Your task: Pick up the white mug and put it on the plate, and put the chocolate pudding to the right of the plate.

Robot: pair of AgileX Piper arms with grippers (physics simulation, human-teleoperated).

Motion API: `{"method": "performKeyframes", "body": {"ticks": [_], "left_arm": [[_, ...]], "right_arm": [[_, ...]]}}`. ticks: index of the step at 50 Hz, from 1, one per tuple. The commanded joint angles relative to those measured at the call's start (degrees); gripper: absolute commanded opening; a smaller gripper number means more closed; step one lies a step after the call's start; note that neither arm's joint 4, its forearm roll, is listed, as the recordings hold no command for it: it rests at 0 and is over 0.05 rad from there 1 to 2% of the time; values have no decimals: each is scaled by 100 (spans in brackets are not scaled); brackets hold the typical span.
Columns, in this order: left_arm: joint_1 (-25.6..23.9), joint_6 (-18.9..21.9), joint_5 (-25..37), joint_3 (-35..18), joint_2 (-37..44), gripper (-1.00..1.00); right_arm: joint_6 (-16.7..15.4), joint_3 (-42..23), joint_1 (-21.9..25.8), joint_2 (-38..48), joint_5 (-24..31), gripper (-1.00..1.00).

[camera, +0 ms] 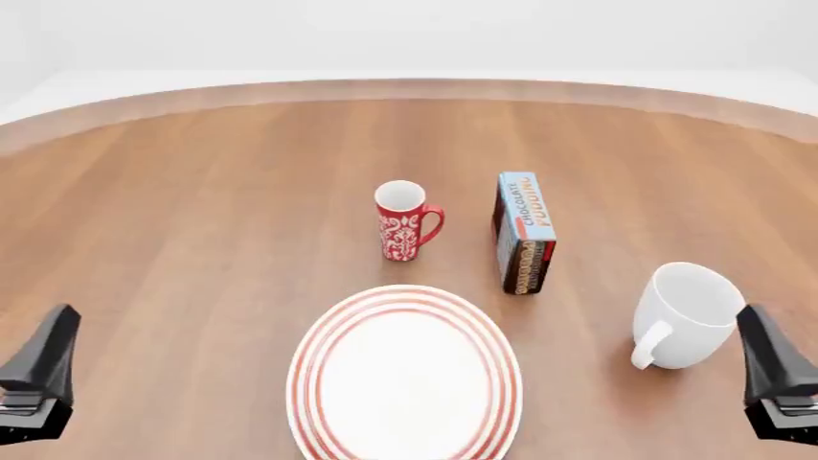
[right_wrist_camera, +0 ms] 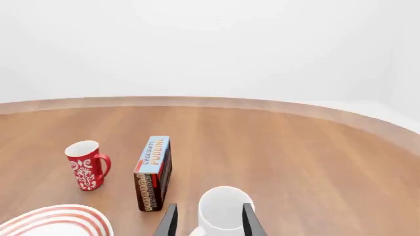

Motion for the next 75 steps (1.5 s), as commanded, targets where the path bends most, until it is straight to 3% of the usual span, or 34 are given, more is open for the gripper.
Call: {"method": "performKeyframes", "body": {"ticks": [1, 26, 27, 40, 41, 42, 43, 44, 45, 46, 47, 49, 50, 51, 52, 55, 57, 61, 64, 65, 67, 75], "left_arm": [[27, 10, -15, -19, 35, 100], [-73, 270, -193, -14, 366, 100], [-80, 281, 228, -71, -6, 100], [-243, 413, 421, -315, -7, 100], [-199, 629, 368, -227, 104, 100], [-66, 589, -538, -174, 1022, 100], [2, 513, -1125, -179, 1259, 100], [-7, 486, -2535, -112, 2411, 100], [-168, 632, -3602, -420, 4273, 100], [-168, 632, -3735, -408, 4392, 100], [-222, 637, -4410, -713, 5318, 100], [-250, 643, -4512, -737, 5443, 100], [-295, 661, -4524, -737, 5454, 100], [-296, 586, -2860, -264, 3162, 100], [-331, 591, -1792, -256, 2012, 100], [-530, 614, -1205, -425, 1851, 100], [-619, 741, -1394, -373, 1744, 100], [-703, 688, -1681, -416, 2301, 100], [-782, 763, -1165, -559, 1765, 100], [-750, 780, -1594, -569, 2143, 100], [-820, 794, -1644, -630, 2294, 100], [-1061, 871, -1424, -727, 2132, 100]], "right_arm": [[7, -19, 7, 26, -13, 100], [23, -35, 11, 2, -1, 100], [23, -35, 12, 1, 0, 100], [40, -35, -2, 5, 10, 100], [41, -35, -3, 6, 10, 100], [43, -35, -4, 6, 10, 100], [46, -34, -7, 7, 11, 100], [48, -34, -6, 7, 11, 100], [47, -34, -4, 7, 11, 100], [47, -34, -4, 7, 11, 100], [49, -32, -3, 9, 11, 100], [49, -32, -4, 8, 10, 100], [49, -32, -4, 8, 11, 100], [50, -32, -4, 8, 11, 100], [50, -32, -4, 9, 12, 100], [50, -32, -4, 7, 12, 100], [49, -32, -6, 7, 12, 100], [48, -31, -13, 8, 13, 100], [51, -31, -15, 11, 11, 100], [51, -30, -16, 11, 10, 100], [52, -30, -15, 11, 11, 100], [52, -32, -16, 8, 13, 100]]}}
